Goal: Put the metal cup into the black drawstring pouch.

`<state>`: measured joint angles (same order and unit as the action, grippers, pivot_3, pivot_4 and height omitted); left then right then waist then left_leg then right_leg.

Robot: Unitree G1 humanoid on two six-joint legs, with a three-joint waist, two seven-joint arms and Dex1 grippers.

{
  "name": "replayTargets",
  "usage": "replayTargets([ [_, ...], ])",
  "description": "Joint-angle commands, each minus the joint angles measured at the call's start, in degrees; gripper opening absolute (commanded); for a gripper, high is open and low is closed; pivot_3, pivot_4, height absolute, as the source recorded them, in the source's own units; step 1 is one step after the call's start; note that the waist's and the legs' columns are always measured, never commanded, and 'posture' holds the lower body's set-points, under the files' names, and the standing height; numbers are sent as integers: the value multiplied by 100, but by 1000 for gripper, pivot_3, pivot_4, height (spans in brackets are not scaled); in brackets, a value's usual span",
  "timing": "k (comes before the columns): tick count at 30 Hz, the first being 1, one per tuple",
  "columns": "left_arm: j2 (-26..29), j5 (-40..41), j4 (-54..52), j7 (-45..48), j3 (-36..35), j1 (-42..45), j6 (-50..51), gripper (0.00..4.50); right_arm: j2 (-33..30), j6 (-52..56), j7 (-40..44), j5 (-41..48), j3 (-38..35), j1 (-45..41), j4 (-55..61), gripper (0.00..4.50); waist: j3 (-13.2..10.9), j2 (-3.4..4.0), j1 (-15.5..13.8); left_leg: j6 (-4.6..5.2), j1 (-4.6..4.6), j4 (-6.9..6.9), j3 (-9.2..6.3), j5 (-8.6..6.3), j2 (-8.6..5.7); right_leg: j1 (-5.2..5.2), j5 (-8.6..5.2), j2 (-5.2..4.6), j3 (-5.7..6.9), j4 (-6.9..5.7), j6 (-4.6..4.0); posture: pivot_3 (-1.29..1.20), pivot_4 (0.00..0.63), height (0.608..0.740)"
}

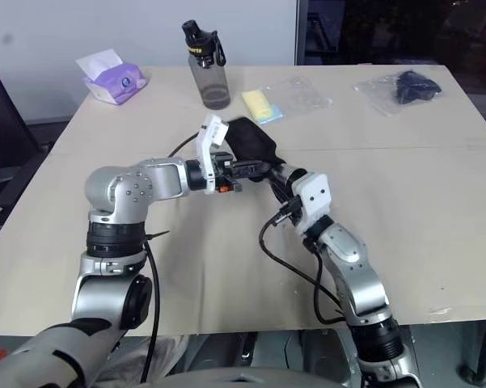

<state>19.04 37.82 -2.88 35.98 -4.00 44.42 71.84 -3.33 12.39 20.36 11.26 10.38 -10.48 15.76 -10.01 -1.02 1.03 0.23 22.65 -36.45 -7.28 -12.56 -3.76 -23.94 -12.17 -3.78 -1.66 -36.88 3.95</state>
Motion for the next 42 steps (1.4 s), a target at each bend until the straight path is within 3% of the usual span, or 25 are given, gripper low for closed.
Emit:
replayTargets([
  [1,80,204,-257,78,11,11,84,32,468,-27,-211,672,-405,-188,100,0,0,0,0,0,0,0,0,0,0,0,0,0,-1,0,0,0,150,740],
  [9,130,268,-145,32,-20,73,75,32,1194,565,-562,2772,-1395,-416,163,0,-1,2,-11,8,0,0,-5,-5,-1,0,3,0,1,0,-4,0,150,740],
  [13,146,244,-94,22,-35,97,14,32,1045,1071,-396,3914,-1488,-313,325,0,-2,4,19,13,0,3,-3,-8,0,-1,3,0,-2,0,-5,0,150,740],
  [15,121,260,-61,-11,-92,126,13,32,914,1212,-414,4078,-1464,-247,376,0,-2,4,33,19,0,5,-2,-11,2,-3,3,3,-3,0,-5,0,150,740],
  [18,86,376,213,-63,-416,336,33,32,823,1221,-451,4432,-1682,-120,484,0,-2,4,31,22,0,4,-4,-13,2,-2,3,3,0,0,-5,0,150,740],
  [23,-9,610,745,-224,-858,657,272,32,741,1406,-234,5744,-2007,-19,787,0,-2,4,12,24,0,2,-2,-14,1,-1,3,3,0,0,-4,0,150,740],
  [30,28,778,1219,-163,-972,912,551,32,342,1740,171,5734,-1533,287,1118,0,-2,4,53,24,0,3,0,-14,1,-2,3,7,0,0,-4,0,150,740],
  [33,10,820,1246,-188,-1013,959,613,32,217,1652,241,5290,-1293,283,1075,0,-1,3,97,24,0,3,1,-14,2,-2,3,6,-1,0,-4,0,150,740],
  [42,-6,1064,1113,-231,-1139,976,894,32,526,1121,-59,4530,-1435,112,277,0,-2,3,105,20,0,3,-1,-12,2,-2,3,6,-1,-1,-4,0,150,740],
])
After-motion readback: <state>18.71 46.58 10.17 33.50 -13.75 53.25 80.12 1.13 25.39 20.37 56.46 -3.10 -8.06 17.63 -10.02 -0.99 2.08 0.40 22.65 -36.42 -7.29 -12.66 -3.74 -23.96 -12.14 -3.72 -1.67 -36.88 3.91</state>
